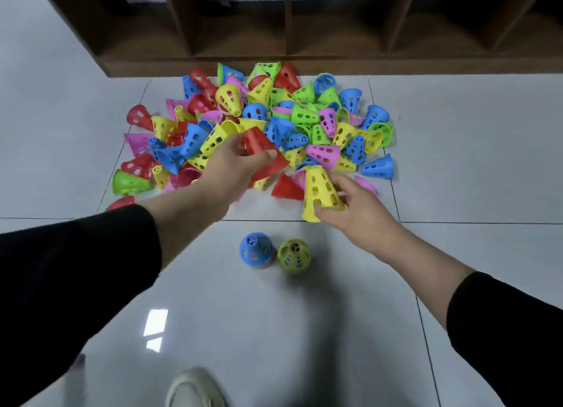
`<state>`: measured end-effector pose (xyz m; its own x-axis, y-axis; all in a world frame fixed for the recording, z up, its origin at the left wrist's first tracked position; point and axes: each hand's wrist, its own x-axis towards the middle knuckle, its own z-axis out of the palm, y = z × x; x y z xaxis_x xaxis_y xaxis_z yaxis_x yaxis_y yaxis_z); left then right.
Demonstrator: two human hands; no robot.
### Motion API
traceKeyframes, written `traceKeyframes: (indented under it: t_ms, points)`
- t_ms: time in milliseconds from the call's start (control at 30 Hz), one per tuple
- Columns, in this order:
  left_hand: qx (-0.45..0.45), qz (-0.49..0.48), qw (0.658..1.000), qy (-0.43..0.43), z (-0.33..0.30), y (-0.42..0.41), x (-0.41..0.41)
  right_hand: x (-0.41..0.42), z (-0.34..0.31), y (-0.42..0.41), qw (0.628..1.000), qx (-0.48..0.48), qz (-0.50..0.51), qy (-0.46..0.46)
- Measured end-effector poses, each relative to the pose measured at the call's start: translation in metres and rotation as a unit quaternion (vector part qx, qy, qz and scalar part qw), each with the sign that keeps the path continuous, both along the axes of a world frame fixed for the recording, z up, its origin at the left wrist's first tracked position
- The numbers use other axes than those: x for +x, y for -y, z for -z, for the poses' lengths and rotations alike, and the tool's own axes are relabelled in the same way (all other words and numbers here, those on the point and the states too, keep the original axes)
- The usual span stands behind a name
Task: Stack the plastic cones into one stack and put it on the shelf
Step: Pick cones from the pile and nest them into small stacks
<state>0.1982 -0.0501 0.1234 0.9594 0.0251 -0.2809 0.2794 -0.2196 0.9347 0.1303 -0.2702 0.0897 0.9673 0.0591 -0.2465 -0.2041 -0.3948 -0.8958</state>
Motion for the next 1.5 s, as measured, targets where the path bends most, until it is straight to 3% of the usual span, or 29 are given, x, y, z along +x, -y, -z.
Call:
traceKeyframes:
  t_ms: [133, 300, 467, 567, 767, 867, 967, 1033, 1133, 1233, 1300, 1400, 1500]
  points:
    - [0.089, 0.026, 0.994, 0.061, 0.02, -0.052, -0.059, -0.034, 0.028, -0.032, 1.0, 0.007, -0.014, -0.002]
    - [0.116, 0.118, 0.984, 0.071, 0.077, -0.064, -0.098, -0.076, 0.063, -0.047, 0.997, -0.058, -0.033, 0.029]
    - [0.218, 0.212, 0.947, 0.099, 0.108, -0.052, -0.097, -0.077, 0.076, -0.053, 0.991, -0.111, 0.007, 0.074]
    - [0.237, 0.225, 0.942, 0.081, 0.116, -0.046, -0.09, -0.067, 0.082, -0.049, 0.986, -0.151, 0.024, 0.073]
    - [0.268, 0.278, 0.922, 0.014, 0.13, -0.054, -0.081, -0.058, 0.101, -0.04, 0.978, -0.203, -0.033, -0.021]
    - [0.257, 0.244, 0.933, 0.056, 0.123, -0.062, -0.075, -0.047, 0.104, -0.033, 0.986, -0.166, -0.006, -0.006]
    - [0.28, 0.202, 0.927, 0.143, 0.114, -0.057, -0.043, -0.026, 0.114, -0.014, 0.983, -0.16, 0.091, 0.019]
    - [0.326, 0.235, 0.899, 0.172, 0.111, -0.043, -0.012, -0.007, 0.121, 0.005, 0.972, -0.16, 0.17, 0.012]
    - [0.414, 0.355, 0.831, 0.113, 0.117, -0.014, 0.031, 0.023, 0.125, 0.035, 0.954, -0.218, 0.203, -0.019]
    - [0.507, 0.468, 0.718, 0.09, 0.131, 0.016, 0.055, 0.047, 0.126, 0.058, 0.9, -0.431, 0.058, 0.005]
    - [0.547, 0.496, 0.668, 0.092, 0.14, 0.033, 0.062, 0.061, 0.127, 0.071, 0.851, -0.521, -0.06, 0.041]
    - [0.586, 0.503, 0.63, 0.085, 0.15, 0.046, 0.065, 0.078, 0.127, 0.084, 0.821, -0.542, -0.17, 0.045]
    - [0.578, 0.501, 0.642, 0.057, 0.163, 0.047, 0.067, 0.09, 0.127, 0.085, 0.811, -0.55, -0.201, 0.019]
